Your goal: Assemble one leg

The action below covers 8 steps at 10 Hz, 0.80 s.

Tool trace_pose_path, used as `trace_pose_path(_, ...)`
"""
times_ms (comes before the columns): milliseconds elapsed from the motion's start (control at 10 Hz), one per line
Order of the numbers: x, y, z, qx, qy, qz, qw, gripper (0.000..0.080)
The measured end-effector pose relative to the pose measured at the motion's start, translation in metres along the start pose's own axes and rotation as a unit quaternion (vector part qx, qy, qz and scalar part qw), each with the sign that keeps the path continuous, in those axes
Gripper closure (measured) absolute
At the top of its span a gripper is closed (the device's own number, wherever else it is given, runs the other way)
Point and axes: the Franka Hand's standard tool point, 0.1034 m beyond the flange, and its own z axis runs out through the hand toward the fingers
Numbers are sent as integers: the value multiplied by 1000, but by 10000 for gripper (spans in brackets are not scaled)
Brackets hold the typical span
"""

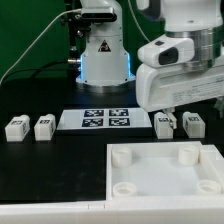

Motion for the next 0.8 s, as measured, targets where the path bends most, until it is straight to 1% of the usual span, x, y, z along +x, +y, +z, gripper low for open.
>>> trace_pose_path(100, -2, 1, 1, 0, -7, -9, 1000, 150)
trace_pose_path(300, -5, 1, 0, -1, -45, -8, 999, 150)
trace_pose_path(400, -11, -1, -1, -2, -95, -6, 995, 150)
trace_pose_path(500, -16, -11, -5, -10, -173, 26, 984, 150)
trace_pose_path(600, -14, -18, -6, -11, -229, 26, 973, 150)
trace_pose_path(700, -15, -21, -5, -9, -278, 43, 960, 150)
trace_pose_path(800, -18, -23, -4, -1, -352, 78, 933, 150)
